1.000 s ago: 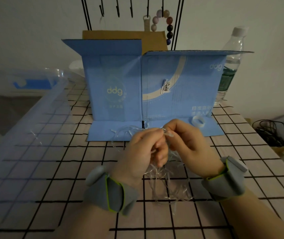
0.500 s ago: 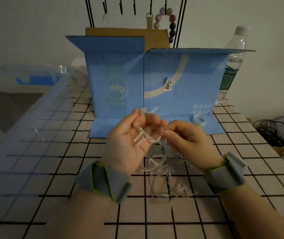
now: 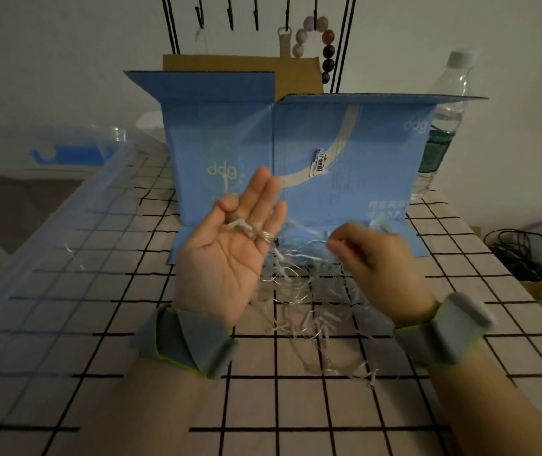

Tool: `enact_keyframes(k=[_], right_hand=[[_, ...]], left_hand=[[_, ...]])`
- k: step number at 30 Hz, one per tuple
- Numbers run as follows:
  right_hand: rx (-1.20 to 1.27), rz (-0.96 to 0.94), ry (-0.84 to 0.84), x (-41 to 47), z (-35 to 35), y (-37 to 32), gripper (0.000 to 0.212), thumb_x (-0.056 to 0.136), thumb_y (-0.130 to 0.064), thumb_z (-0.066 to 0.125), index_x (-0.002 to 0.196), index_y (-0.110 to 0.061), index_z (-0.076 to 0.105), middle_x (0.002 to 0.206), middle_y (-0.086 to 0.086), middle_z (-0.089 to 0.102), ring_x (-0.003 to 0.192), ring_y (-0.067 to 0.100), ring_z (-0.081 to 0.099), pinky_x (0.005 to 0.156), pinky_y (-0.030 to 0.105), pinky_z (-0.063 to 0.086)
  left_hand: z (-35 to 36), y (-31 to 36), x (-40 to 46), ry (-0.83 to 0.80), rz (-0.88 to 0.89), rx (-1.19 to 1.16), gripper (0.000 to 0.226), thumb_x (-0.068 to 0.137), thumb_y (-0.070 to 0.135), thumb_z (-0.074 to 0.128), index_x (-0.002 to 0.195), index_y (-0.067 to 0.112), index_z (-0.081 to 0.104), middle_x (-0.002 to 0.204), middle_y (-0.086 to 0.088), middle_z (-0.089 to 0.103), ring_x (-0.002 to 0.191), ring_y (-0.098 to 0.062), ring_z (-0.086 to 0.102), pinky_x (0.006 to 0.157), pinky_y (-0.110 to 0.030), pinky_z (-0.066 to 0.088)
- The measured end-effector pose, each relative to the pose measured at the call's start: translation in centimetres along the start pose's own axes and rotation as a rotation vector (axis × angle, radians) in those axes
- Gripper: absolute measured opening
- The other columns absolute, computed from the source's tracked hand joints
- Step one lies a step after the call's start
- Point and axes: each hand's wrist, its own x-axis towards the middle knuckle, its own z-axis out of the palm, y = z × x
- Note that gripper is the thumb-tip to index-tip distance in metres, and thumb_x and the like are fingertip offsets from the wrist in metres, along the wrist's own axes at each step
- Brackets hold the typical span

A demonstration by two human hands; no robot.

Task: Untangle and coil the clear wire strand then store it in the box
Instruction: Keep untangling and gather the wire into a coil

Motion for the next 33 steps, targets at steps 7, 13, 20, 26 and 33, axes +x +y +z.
enact_keyframes(k=[7,13,20,26,33], right_hand=[[-0.097,-0.076,-0.451,-0.7,1.4,-1.5,0.031,0.082,-0.018,0.062,0.112,-0.029,0.062,0.051,-0.019,0.043,0.052,-0.006,0.047,0.056,0.008,0.034],[0.078,-0.167,-0.506,-0.6,0.4,-2.2,0.027,0.083,-0.017,0.056,0.107,-0.023,0.067,0.078,-0.002,0.069,0.062,0.002,0.056,0.060,0.010,0.043],[0.247,-0.225,-0.434,-0.6,-0.5,-3.0,0.022,0.082,-0.010,0.053,0.099,-0.015,0.065,0.062,-0.010,0.054,0.050,0.003,0.042,0.054,0.008,0.031],[0.426,-0.125,-0.302,-0.5,-1.0,-2.8,0.016,0.082,-0.008,0.054,0.094,-0.015,0.062,0.059,-0.001,0.050,0.052,0.001,0.040,0.053,0.010,0.033],[0.549,0.012,-0.062,-0.1,-1.4,-1.5,0.023,0.080,-0.007,0.057,0.097,-0.021,0.052,0.062,-0.005,0.044,0.056,0.003,0.043,0.061,0.015,0.039]], left_hand=[[0.1,0.4,0.3,0.142,0.155,0.270,0.049,0.101,0.022,0.021,0.060,0.019,0.049,0.118,-0.005,0.065,0.109,-0.017,0.059,0.095,-0.031,0.040],[-1.0,-0.7,0.5,0.120,0.265,0.614,0.036,0.097,0.024,0.030,0.101,-0.004,0.053,0.119,0.006,0.062,0.124,-0.012,0.050,0.108,-0.027,0.033],[-1.2,-2.7,-0.8,-0.099,0.267,1.498,0.027,0.091,0.030,0.037,0.084,0.012,0.056,0.094,0.015,0.062,0.063,0.009,0.051,0.064,-0.010,0.038],[-1.5,-2.3,-0.8,-0.204,0.322,1.658,0.035,0.086,0.046,0.035,0.068,0.016,0.039,0.055,0.009,0.042,0.051,-0.003,0.039,0.051,-0.015,0.029],[-0.9,-1.7,-0.6,0.026,0.257,1.268,0.040,0.087,0.036,0.054,0.053,0.017,0.045,0.047,0.008,0.033,0.048,-0.006,0.032,0.051,-0.020,0.040]])
